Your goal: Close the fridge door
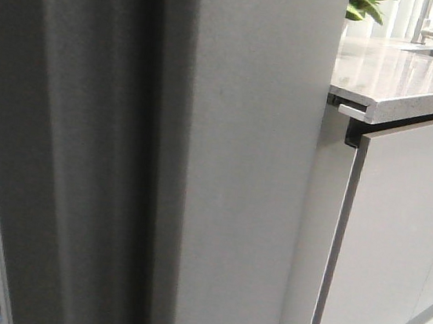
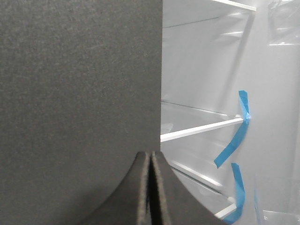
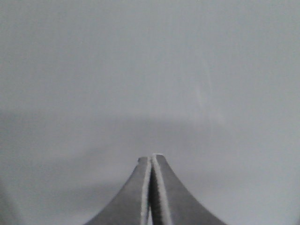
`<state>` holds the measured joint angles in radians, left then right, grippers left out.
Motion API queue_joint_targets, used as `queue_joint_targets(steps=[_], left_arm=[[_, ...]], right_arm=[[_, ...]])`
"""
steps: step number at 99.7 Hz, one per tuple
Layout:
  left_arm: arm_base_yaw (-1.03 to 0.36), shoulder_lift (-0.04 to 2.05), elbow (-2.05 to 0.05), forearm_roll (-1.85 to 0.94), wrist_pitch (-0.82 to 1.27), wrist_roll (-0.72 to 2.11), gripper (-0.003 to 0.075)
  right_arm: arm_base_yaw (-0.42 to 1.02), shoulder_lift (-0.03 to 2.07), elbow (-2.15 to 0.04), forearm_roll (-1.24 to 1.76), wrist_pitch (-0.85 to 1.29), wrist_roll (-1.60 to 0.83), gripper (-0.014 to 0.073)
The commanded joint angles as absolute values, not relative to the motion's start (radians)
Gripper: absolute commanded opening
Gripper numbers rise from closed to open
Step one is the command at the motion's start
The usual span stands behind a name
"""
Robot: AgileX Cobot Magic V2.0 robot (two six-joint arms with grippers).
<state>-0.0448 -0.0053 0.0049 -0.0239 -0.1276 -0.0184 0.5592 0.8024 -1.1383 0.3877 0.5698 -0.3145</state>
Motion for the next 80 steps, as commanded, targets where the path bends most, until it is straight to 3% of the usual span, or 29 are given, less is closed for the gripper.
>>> queue_joint_targets(steps=[1,27,80], left_arm=[[-0.048,-0.026,0.040,-0.030,-0.200,-0.023,-0.0020],[-0.048,-0.026,0.040,-0.030,-0.200,-0.023,-0.0020],[-0.048,-0.026,0.040,-0.030,-0.200,-0.023,-0.0020]], right_arm=[[0.559,0.861,-1.227,0.435,0.483,-0.347,-0.0044],[0.559,0.992,-1.351,0.517,0.485,-0.400,-0.0044],[0.559,1.174,-1.383,0.625,0.400,-0.496,-0.0044]])
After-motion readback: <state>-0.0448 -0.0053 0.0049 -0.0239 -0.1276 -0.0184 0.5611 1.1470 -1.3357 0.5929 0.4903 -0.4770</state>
